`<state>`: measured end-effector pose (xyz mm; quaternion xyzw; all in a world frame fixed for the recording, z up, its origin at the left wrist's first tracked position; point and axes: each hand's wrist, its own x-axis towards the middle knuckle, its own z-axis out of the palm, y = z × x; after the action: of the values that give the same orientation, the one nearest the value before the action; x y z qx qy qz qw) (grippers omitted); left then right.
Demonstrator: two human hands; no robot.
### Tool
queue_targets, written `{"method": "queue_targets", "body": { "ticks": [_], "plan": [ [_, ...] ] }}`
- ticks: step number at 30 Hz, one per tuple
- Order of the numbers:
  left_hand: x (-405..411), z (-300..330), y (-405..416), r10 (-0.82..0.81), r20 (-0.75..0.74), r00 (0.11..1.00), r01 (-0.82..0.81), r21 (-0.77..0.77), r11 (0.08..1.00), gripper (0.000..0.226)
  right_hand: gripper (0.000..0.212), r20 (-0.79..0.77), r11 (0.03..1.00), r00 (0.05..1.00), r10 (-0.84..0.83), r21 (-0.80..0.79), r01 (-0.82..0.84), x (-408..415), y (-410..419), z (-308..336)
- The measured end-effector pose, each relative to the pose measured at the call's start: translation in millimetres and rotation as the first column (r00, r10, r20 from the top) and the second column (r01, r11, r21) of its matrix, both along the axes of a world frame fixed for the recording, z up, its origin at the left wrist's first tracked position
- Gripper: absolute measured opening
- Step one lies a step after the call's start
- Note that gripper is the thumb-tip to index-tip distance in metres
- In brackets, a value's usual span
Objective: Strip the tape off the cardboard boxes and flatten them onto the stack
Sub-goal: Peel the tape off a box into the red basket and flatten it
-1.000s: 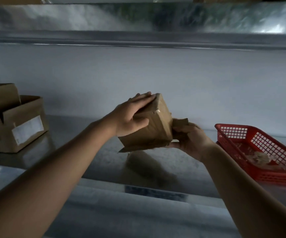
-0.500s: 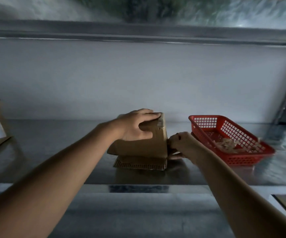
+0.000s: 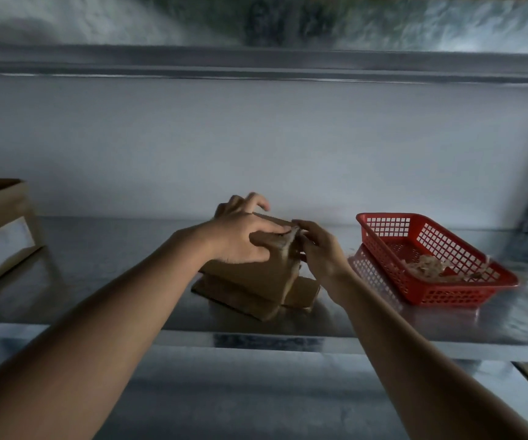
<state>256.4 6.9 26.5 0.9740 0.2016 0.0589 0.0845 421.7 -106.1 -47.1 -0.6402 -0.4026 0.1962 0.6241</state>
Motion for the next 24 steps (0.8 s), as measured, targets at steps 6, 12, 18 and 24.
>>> {"method": "queue_targets", "body": {
  "ticks": [6,12,18,24],
  "plan": [
    [-12,-3,14,0.115,0.15,0.982,-0.097,-0.122,0.988,0.083,0.024,0.078,1.0,0.997,0.017,-0.012,-0.017,-12,-8,-3],
    [-10,-8,26,0.191,0.138,0.972,-0.173,-0.132,0.976,0.041,0.023,0.007,0.987,0.987,0.161,0.029,-0.161,-26,-11,-5],
    [-14,-18,31,0.119,0.117,0.986,-0.081,-0.288,0.954,0.041,0.017,-0.162,0.99,0.979,0.126,-0.048,-0.136,-26,3,-10],
    [-11,-24,33,0.114,0.154,0.982,-0.069,-0.272,0.96,0.041,0.017,-0.464,0.993,0.878,0.12,0.069,-0.099,-31,1,3]
  ]
}}
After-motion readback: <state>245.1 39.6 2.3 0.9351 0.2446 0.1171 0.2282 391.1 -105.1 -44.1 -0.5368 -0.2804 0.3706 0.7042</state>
